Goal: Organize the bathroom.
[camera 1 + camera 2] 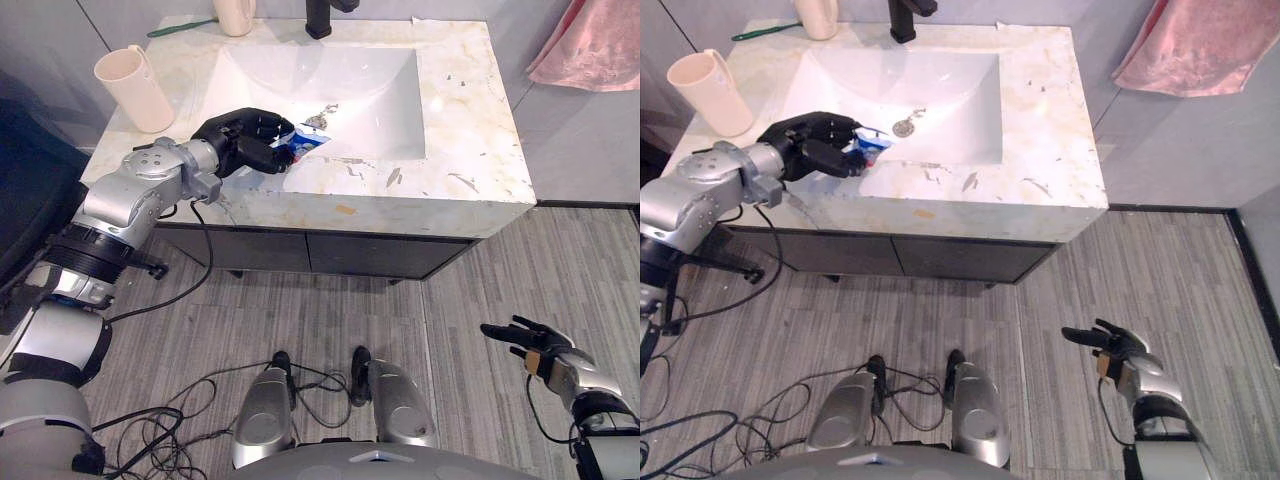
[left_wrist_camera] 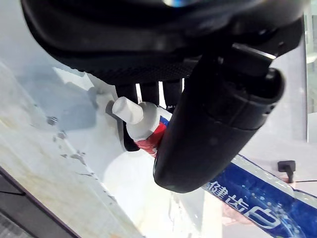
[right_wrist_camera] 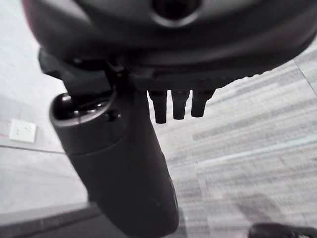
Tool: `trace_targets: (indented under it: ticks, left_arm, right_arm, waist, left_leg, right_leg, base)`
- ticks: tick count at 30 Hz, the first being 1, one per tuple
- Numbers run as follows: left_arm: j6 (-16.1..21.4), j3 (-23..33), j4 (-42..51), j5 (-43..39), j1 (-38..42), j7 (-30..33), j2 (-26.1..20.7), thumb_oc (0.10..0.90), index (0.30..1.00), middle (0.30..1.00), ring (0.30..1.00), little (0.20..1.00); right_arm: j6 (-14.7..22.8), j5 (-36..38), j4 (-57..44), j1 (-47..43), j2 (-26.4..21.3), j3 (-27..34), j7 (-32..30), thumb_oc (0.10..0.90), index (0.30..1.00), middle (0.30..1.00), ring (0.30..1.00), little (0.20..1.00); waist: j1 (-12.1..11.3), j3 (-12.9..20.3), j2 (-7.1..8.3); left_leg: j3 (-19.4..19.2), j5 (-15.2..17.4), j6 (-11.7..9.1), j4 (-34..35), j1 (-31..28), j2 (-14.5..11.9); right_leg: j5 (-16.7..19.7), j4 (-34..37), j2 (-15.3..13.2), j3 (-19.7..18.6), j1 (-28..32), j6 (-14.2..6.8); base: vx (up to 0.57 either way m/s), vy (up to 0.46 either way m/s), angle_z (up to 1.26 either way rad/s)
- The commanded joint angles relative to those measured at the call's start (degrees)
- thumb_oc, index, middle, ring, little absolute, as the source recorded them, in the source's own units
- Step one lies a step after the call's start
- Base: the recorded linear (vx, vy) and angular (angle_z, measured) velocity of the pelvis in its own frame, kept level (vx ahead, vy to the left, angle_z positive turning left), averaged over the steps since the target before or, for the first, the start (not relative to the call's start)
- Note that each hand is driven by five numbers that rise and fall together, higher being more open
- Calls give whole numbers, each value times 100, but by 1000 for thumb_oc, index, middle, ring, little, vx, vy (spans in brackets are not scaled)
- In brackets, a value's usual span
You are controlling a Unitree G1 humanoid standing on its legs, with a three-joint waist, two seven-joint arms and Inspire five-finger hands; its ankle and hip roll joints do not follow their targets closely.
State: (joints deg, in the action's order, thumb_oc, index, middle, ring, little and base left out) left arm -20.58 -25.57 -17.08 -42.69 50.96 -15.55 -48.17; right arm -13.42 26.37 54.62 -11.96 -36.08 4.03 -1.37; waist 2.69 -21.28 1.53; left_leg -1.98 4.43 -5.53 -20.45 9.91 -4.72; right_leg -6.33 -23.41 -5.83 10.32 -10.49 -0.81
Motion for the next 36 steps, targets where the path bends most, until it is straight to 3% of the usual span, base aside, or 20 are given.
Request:
trace_targets:
  ticks: [1,4,7,10,15,19,22,28,36]
  left_arm:
    - [582,818,369,-637,421,376,117,400,300,300,300,300]
    - [773,804,538,-846,471,643,176,400,300,300,300,300]
    - [1009,732,586,-937,648,851,217,400,300,300,300,300]
    - [1058,685,586,-1011,777,953,195,400,300,300,300,300]
    - [1109,723,540,-1296,1011,1117,-10,400,300,300,300,300]
    - [1187,761,422,-1535,1160,1142,-122,400,300,300,300,300]
    - [1228,795,404,-1612,1205,1169,-136,400,300,300,300,300]
    - [1272,741,339,-1703,1344,1090,-127,400,300,300,300,300]
    - [1257,573,119,-1875,1478,904,35,400,300,300,300,300]
  right_arm:
    - [453,264,-543,98,-817,216,-801,800,900,900,900,900]
    - [554,197,-1503,154,-1207,689,-1272,800,900,900,900,900]
    - [851,-93,-2092,48,-1601,1057,-1411,800,900,900,900,900]
    - [915,-185,-2413,-130,-1807,1112,-1435,800,900,900,900,900]
    - [1089,-759,-3656,-738,-2160,929,-1340,800,900,900,900,900]
    - [999,-988,-4466,-1455,-2351,577,-1160,800,900,900,900,900]
    - [1028,-1016,-4653,-1886,-2435,306,-1056,800,900,900,900,900]
    - [1045,-694,-4872,-2786,-2475,-315,-833,800,900,900,900,900]
    - [583,893,-4753,-3973,-1887,-1250,-86,800,900,900,900,900]
  waist:
    - [191,231,-149]
    - [328,348,-124]
    - [405,442,-121]
    - [405,510,-126]
    - [409,679,-176]
    - [355,800,-201]
    - [319,846,-208]
    - [198,982,-214]
    - [-24,1204,-235]
  left_leg:
    - [-445,-262,3,455,-430,-251]
    - [-750,-315,-40,708,-570,-292]
    - [-938,-338,-69,855,-639,-317]
    - [-942,-342,-76,932,-687,-315]
    - [-996,-410,-100,1192,-845,-326]
    - [-1058,-444,-115,1331,-929,-330]
    - [-1079,-443,-118,1368,-958,-318]
    - [-1044,-443,-122,1429,-1030,-281]
    - [-825,-503,-162,1625,-1172,-286]
  right_leg:
    - [-24,353,-39,-402,293,-492]
    - [-51,530,-2,-339,433,-500]
    - [-86,623,9,-284,497,-503]
    - [-107,673,23,-290,535,-506]
    - [-108,874,50,-293,659,-519]
    - [-103,995,54,-269,734,-532]
    - [-100,1042,52,-247,767,-533]
    - [-93,1132,44,-169,882,-523]
    - [-103,1235,24,-68,1077,-528]
  base:
    - [42,0,4]
    - [56,6,2]
    - [45,7,5]
    - [67,27,4]
    - [80,62,1]
    - [56,48,1]
    - [12,10,-1]
    - [44,16,6]
    - [74,18,6]
